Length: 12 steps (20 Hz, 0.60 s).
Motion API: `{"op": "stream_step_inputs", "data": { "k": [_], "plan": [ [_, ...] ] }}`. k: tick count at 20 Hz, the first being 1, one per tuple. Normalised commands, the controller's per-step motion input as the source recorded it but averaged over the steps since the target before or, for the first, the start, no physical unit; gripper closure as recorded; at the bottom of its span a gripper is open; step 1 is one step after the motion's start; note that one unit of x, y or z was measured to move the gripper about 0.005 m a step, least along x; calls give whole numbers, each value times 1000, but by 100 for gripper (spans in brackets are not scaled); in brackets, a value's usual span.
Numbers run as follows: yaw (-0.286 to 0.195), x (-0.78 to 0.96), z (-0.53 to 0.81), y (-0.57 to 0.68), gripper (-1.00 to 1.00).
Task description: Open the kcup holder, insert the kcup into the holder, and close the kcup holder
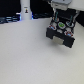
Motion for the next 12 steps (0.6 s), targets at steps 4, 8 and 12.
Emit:
{"op": "stream_step_inputs", "data": {
  "k": [4,8,12],
  "plan": [
    [5,790,121,-359,-100],
    [14,772,-8,-218,-100],
    [34,723,-97,-43,-100]
  ]
}}
